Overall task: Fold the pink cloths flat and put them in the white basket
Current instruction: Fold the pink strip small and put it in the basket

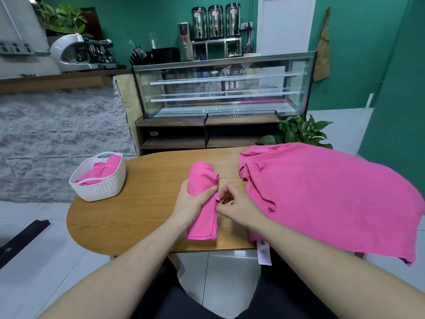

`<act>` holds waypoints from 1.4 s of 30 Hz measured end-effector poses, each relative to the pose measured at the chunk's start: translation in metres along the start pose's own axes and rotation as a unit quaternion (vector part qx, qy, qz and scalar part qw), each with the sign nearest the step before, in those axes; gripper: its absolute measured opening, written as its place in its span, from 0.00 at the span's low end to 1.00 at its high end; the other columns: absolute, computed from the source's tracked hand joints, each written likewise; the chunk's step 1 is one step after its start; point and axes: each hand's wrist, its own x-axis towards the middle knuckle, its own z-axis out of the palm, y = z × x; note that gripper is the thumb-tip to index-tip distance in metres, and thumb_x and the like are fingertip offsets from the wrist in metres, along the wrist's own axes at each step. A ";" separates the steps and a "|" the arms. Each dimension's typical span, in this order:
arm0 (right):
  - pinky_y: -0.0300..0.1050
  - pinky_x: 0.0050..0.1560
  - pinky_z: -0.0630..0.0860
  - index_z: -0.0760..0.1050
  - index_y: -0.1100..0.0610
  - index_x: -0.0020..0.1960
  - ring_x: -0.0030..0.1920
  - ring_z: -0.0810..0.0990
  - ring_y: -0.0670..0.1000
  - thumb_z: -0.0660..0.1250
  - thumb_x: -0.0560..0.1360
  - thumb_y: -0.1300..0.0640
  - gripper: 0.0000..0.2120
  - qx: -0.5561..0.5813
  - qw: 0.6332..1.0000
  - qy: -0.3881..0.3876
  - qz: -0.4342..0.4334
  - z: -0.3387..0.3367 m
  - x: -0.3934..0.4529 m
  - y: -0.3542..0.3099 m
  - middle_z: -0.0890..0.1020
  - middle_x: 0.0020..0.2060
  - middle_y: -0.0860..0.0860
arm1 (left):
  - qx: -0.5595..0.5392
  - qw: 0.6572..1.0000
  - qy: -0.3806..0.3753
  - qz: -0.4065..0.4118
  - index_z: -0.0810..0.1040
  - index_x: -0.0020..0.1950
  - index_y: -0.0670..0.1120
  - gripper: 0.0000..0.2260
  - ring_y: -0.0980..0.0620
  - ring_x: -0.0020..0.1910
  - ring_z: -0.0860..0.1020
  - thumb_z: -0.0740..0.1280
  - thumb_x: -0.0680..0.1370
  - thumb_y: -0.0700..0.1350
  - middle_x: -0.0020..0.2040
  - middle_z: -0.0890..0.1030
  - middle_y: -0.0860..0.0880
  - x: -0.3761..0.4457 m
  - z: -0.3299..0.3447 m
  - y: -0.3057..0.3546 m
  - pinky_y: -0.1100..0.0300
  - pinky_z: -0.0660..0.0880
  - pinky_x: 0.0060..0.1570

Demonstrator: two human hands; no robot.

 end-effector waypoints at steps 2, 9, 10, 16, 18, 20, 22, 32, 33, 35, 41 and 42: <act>0.49 0.44 0.75 0.71 0.48 0.45 0.37 0.78 0.49 0.70 0.69 0.54 0.08 0.029 1.000 0.005 0.011 0.000 0.000 0.001 0.78 0.34 0.48 | -0.005 1.000 -0.017 0.000 0.68 0.64 0.53 0.35 0.44 0.48 0.83 0.77 0.63 0.63 0.54 0.81 0.45 -0.003 0.004 0.003 0.44 0.81 0.50; 0.45 0.33 0.70 0.71 0.50 0.51 0.30 0.73 0.48 0.68 0.75 0.58 0.08 0.027 0.973 0.194 0.121 -0.026 0.003 0.009 0.76 0.31 0.49 | 0.018 0.998 -0.066 -0.013 0.67 0.66 0.52 0.33 0.47 0.44 0.83 0.78 0.67 0.59 0.53 0.81 0.44 -0.008 -0.001 0.007 0.53 0.79 0.41; 0.42 0.29 0.68 0.72 0.54 0.51 0.27 0.72 0.48 0.68 0.76 0.57 0.07 0.099 0.959 0.211 0.159 -0.030 0.004 0.010 0.76 0.29 0.50 | 0.031 0.996 -0.086 -0.017 0.67 0.66 0.52 0.34 0.47 0.44 0.83 0.77 0.66 0.60 0.53 0.81 0.44 -0.010 -0.003 0.007 0.54 0.79 0.41; 0.36 0.23 0.74 0.76 0.57 0.41 0.23 0.76 0.45 0.73 0.75 0.50 0.12 0.533 0.763 0.237 0.278 -0.042 0.007 -0.007 0.77 0.25 0.49 | 0.099 0.989 -0.109 -0.021 0.65 0.67 0.53 0.34 0.46 0.47 0.83 0.78 0.68 0.59 0.54 0.80 0.46 -0.010 0.001 0.005 0.55 0.77 0.40; 0.41 0.32 0.81 0.79 0.60 0.46 0.32 0.84 0.49 0.73 0.74 0.49 0.13 0.587 0.735 0.241 0.239 -0.044 0.011 -0.014 0.84 0.34 0.54 | 0.073 0.991 -0.105 -0.039 0.66 0.67 0.52 0.36 0.44 0.46 0.83 0.79 0.66 0.60 0.53 0.81 0.44 -0.007 0.001 0.009 0.51 0.80 0.42; 0.46 0.42 0.84 0.79 0.63 0.53 0.43 0.86 0.53 0.73 0.74 0.51 0.16 0.615 0.723 0.244 0.196 -0.043 0.012 -0.024 0.85 0.48 0.59 | 0.051 0.992 -0.099 -0.064 0.66 0.66 0.50 0.38 0.42 0.45 0.84 0.79 0.64 0.62 0.52 0.82 0.42 -0.004 0.001 0.012 0.48 0.80 0.44; 0.50 0.56 0.81 0.79 0.62 0.56 0.52 0.84 0.57 0.71 0.76 0.54 0.14 0.608 0.741 0.229 0.169 -0.037 0.010 -0.035 0.81 0.58 0.63 | 0.047 0.992 -0.090 -0.080 0.67 0.64 0.50 0.38 0.40 0.46 0.84 0.78 0.62 0.64 0.51 0.83 0.41 -0.003 0.002 0.015 0.45 0.81 0.47; 0.42 0.49 0.79 0.76 0.51 0.60 0.52 0.82 0.47 0.79 0.59 0.40 0.34 0.235 0.958 0.027 0.164 0.003 -0.002 -0.037 0.83 0.54 0.48 | 0.107 0.980 -0.107 -0.127 0.68 0.67 0.54 0.39 0.42 0.44 0.83 0.67 0.62 0.73 0.51 0.82 0.42 -0.009 0.002 0.016 0.49 0.79 0.46; 0.42 0.45 0.79 0.76 0.51 0.60 0.51 0.83 0.48 0.79 0.60 0.40 0.32 0.231 0.958 0.024 0.171 0.001 -0.001 -0.038 0.84 0.52 0.48 | 0.154 0.977 -0.110 -0.098 0.69 0.67 0.57 0.37 0.44 0.47 0.83 0.60 0.65 0.77 0.52 0.82 0.45 -0.009 0.001 0.014 0.51 0.79 0.49; 0.43 0.40 0.78 0.78 0.54 0.57 0.44 0.84 0.50 0.80 0.65 0.45 0.26 0.256 0.950 0.016 0.179 -0.008 -0.002 -0.041 0.85 0.47 0.51 | 0.219 0.968 -0.121 -0.029 0.73 0.62 0.59 0.31 0.48 0.49 0.81 0.47 0.73 0.76 0.52 0.82 0.49 -0.014 0.000 0.019 0.49 0.78 0.54; 0.44 0.39 0.76 0.81 0.63 0.53 0.29 0.78 0.47 0.77 0.68 0.49 0.20 0.279 0.935 -0.049 0.212 -0.034 -0.001 -0.033 0.82 0.30 0.50 | 0.351 0.910 -0.217 0.042 0.64 0.75 0.57 0.31 0.52 0.58 0.76 0.47 0.78 0.70 0.68 0.76 0.52 -0.028 -0.002 0.049 0.56 0.69 0.62; 0.48 0.45 0.80 0.81 0.62 0.55 0.36 0.82 0.49 0.78 0.66 0.47 0.24 0.256 0.942 -0.056 0.210 -0.035 0.001 -0.032 0.85 0.36 0.52 | 0.394 0.886 -0.237 0.052 0.64 0.75 0.59 0.34 0.54 0.57 0.76 0.52 0.74 0.74 0.67 0.76 0.53 -0.028 -0.002 0.054 0.58 0.70 0.59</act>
